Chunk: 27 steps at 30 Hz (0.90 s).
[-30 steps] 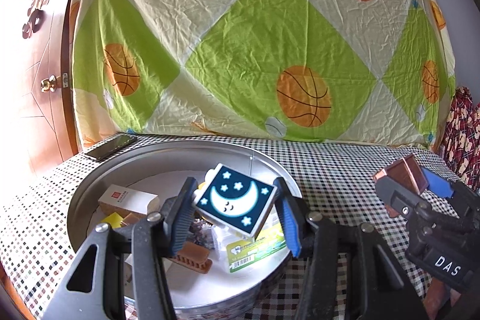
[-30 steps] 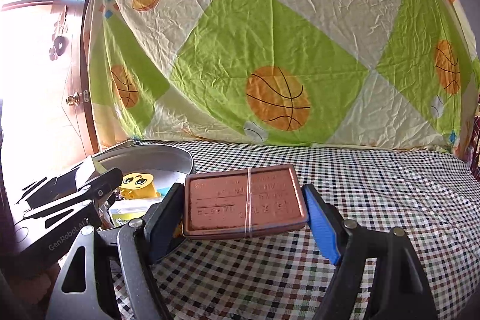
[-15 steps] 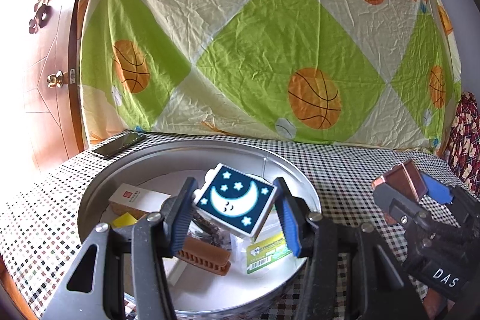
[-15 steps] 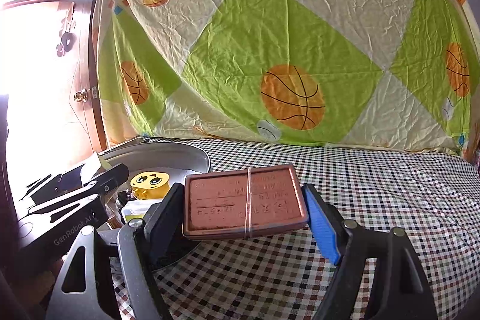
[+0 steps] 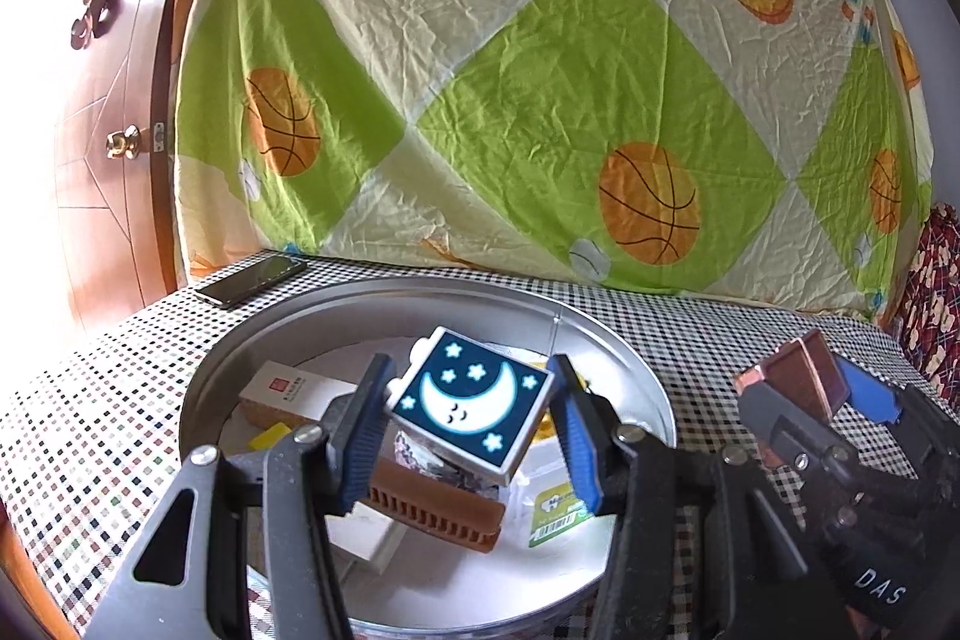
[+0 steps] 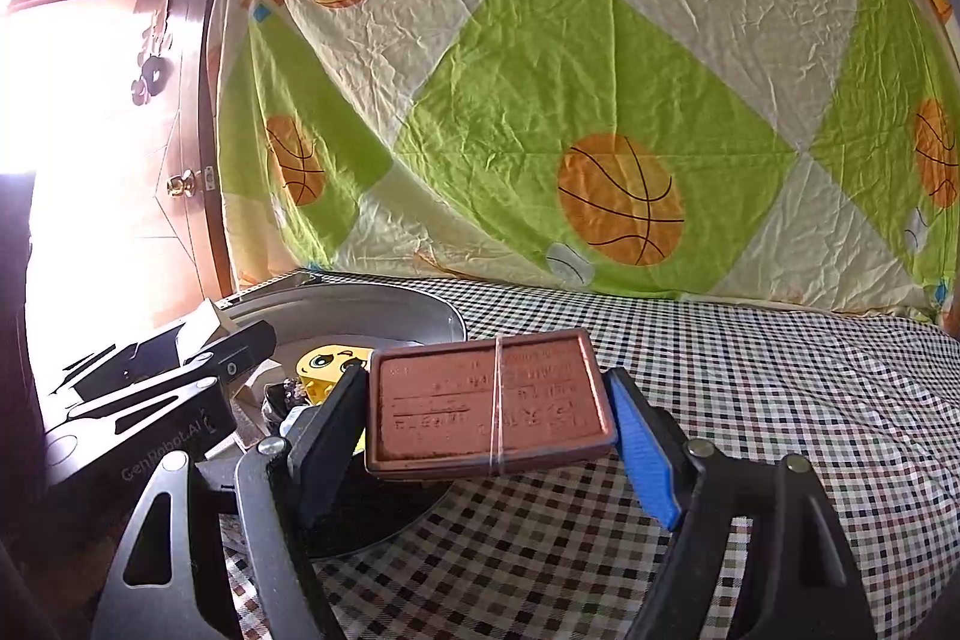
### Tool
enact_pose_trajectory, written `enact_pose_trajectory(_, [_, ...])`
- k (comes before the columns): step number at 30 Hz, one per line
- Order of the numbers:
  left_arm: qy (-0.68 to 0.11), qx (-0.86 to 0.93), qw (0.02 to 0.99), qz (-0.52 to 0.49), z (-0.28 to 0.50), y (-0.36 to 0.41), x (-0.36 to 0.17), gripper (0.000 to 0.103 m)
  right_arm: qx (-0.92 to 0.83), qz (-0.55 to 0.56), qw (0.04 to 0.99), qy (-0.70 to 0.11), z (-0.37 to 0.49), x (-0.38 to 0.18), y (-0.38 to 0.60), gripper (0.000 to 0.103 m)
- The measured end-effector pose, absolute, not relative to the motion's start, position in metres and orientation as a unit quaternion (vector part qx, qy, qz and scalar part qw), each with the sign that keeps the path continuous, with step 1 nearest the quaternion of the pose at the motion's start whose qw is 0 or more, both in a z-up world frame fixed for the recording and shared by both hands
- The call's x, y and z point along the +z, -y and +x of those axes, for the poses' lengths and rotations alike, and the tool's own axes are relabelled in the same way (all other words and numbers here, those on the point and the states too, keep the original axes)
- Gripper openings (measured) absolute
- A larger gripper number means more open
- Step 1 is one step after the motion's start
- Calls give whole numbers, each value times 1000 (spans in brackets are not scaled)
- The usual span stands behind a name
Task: Organize rigid objects
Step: 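Lower the moon block into the tin while the right tool lowers the copper box over it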
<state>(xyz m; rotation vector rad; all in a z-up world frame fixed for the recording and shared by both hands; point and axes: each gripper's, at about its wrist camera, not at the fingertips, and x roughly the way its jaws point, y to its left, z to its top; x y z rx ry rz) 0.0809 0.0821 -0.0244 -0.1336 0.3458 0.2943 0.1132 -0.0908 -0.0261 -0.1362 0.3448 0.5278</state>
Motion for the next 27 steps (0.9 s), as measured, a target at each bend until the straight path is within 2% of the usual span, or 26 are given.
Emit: enact_pose_trajectory(27, [-207, 201, 957, -31, 82, -142, -17, 51, 321, -87, 927, -172, 125, 3, 29, 80])
